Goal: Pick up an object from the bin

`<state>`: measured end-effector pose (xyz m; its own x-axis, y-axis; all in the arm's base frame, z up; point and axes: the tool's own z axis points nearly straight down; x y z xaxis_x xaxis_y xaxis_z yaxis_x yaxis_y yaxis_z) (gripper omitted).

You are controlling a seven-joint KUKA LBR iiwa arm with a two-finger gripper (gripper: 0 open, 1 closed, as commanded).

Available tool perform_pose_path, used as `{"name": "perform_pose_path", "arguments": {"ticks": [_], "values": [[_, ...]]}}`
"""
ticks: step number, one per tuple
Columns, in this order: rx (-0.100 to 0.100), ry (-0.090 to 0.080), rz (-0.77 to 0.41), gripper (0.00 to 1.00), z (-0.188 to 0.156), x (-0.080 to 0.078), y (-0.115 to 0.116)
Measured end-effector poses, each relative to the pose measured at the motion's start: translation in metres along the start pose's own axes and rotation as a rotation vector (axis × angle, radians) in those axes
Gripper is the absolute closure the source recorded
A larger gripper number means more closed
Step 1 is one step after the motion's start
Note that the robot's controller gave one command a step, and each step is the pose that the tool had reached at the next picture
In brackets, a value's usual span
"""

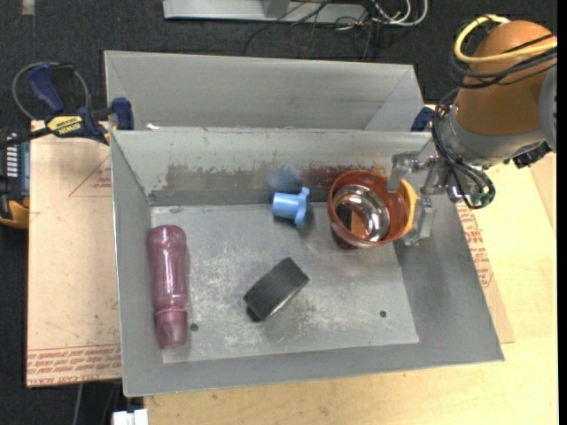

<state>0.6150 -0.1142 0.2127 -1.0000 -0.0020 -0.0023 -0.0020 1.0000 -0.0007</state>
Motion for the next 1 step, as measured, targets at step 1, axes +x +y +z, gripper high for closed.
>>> {"name": "perform_pose_path", "arguments": {"ticks": [1], "values": [[0.0, 0.0, 0.0, 0.0, 0.0, 0.0, 0.0]]}}
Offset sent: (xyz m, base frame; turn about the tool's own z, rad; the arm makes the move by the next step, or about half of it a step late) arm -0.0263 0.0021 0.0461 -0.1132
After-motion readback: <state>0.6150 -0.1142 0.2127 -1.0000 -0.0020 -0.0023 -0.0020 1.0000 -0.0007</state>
